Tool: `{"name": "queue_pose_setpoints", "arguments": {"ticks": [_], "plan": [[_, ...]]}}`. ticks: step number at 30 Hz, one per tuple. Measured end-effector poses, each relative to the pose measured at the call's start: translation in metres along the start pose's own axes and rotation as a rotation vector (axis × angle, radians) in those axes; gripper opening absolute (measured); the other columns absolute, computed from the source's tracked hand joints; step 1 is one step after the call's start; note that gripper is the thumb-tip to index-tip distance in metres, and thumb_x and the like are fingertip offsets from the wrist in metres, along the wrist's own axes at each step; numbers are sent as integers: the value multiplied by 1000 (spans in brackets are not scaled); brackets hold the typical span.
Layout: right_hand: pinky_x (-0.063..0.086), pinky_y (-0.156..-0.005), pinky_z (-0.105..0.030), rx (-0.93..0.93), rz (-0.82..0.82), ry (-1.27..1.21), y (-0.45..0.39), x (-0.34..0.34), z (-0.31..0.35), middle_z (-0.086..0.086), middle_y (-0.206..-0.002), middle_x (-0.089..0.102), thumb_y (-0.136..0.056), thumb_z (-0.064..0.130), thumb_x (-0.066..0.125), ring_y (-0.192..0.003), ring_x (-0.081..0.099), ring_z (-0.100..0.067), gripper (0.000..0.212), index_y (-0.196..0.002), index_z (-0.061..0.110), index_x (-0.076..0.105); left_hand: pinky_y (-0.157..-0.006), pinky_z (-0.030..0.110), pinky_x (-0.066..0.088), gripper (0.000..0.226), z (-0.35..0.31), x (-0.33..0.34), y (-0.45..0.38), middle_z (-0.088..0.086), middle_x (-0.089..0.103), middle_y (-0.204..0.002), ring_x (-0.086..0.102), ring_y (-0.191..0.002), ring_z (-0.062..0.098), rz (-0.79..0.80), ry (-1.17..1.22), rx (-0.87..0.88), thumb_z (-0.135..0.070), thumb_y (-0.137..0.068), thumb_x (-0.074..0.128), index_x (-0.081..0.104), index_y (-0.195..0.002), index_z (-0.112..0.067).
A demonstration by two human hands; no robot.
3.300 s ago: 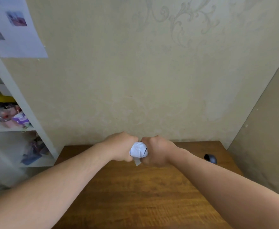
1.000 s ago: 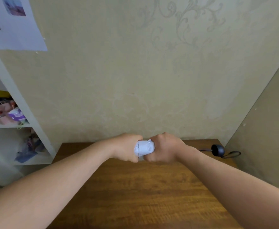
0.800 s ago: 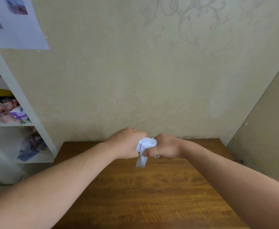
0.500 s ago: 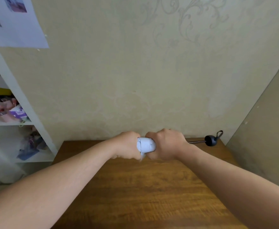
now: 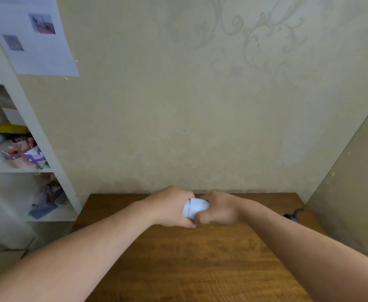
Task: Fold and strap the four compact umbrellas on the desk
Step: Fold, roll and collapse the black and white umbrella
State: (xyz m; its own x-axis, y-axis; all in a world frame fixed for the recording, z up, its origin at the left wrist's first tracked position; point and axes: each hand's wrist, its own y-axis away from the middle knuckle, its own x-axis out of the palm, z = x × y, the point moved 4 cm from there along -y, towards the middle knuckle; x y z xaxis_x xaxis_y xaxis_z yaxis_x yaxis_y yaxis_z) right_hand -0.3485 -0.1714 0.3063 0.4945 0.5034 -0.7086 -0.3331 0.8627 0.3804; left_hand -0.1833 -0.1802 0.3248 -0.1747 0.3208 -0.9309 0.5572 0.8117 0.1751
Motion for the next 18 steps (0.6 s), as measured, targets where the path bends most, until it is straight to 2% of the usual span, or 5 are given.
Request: {"name": "queue_pose_setpoints", "arguments": {"ticks": [3,5,8,11,18], "plan": [[34,-53,-30,70,207,-80,8,8,3,3,-59,48,-68,48,73,-54,41,-24,28,-67,27,56,-69,39,58,44,-2,6,6,-10,70,-91,67,-78,13,75,29,-33,-60,-70,81,67,-101,-31],[40,-54,-28,60,208,-25,9,9,6,6,-61,53,-69,52,72,-54,49,-24,31,-75,25,56,-65,38,57,38,0,8,7,-9,70,-86,67,-76,15,101,25,-53,-56,-71,80,65,-96,-31],[56,-71,-36,-25,21,183,3,9,9,11,-90,70,-72,61,72,-75,69,-18,41,-101,34,61,-62,33,52,33,6,5,4,-6,70,-86,68,-78,19,118,13,-101,-47,-70,79,66,-93,-28],[56,-85,-42,-139,-182,458,-1,14,12,9,-119,67,-82,67,66,-104,66,-22,60,-133,41,48,-64,31,53,32,16,4,1,-4,74,-87,72,-84,21,111,197,-187,-37,-65,82,70,-91,-24],[53,-78,-38,-174,-281,416,2,7,6,5,-114,70,-88,64,64,-101,66,-24,58,-138,40,47,-89,41,60,59,27,0,-2,-15,70,-104,68,-95,10,18,368,-139,-39,-62,90,62,-114,-36]]}}
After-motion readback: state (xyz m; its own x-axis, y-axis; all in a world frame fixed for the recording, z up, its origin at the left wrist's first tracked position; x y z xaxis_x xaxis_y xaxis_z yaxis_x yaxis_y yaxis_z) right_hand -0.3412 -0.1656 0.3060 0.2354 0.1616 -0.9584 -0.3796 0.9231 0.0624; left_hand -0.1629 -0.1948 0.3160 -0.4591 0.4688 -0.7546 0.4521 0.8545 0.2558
